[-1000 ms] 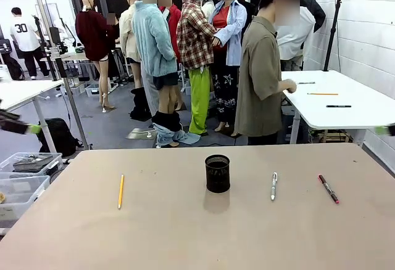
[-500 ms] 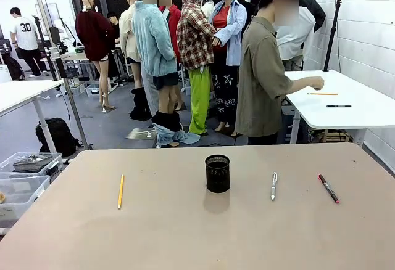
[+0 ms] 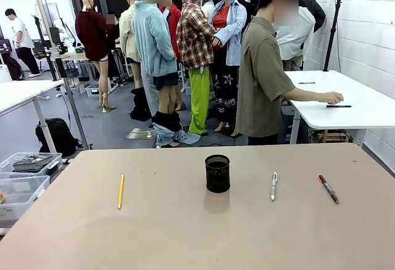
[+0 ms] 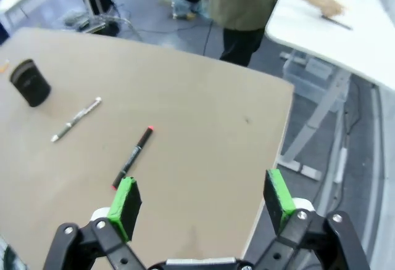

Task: Place the pens into the pen holder.
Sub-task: Pick up a writing instrument from the table and place it into the Pen holder.

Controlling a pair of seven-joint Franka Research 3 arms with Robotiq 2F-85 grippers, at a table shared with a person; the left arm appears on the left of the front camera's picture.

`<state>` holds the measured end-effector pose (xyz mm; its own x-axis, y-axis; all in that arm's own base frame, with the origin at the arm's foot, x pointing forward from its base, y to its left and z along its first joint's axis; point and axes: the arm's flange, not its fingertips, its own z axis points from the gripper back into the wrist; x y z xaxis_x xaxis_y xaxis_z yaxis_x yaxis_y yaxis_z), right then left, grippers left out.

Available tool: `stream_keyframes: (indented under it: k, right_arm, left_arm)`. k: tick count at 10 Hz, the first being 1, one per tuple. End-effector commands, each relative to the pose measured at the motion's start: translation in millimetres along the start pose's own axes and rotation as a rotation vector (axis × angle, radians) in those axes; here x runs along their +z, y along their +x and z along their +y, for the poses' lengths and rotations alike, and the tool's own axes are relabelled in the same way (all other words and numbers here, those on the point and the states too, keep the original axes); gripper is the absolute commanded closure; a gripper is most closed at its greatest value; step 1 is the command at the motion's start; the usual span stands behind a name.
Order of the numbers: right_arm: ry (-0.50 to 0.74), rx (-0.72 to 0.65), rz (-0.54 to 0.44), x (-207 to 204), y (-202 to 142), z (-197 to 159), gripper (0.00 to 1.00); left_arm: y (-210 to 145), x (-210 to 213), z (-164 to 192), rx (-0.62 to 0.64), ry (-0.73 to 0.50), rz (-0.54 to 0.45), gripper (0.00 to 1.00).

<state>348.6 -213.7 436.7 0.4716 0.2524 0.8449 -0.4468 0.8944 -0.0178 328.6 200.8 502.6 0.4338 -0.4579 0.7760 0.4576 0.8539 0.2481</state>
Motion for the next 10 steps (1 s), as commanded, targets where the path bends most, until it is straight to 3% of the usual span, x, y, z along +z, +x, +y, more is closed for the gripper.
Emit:
stream_keyframes:
  k: [1,4,6,7,10]
  right_arm:
    - [-0.031,0.113,0.196,-27,66,16,0.0]
    - [-0.003,0.313,0.435,-81,130,64,0.0]
    - [0.012,0.383,0.594,-120,149,92,0.0]
    - [0.044,0.317,0.705,-139,145,101,0.0]
    - [0.019,0.148,0.851,-187,112,105,0.0]
  left_arm:
    - [0,-2,2,0.005,0.014,-0.004,0.0]
    - [0,-2,2,0.005,0.014,-0.004,0.0]
    - [0,-2,2,0.005,0.014,-0.004,0.0]
    - [0,-2,2,0.005,0.014,-0.004,0.0]
    - [0,-2,2,0.005,0.014,-0.004,0.0]
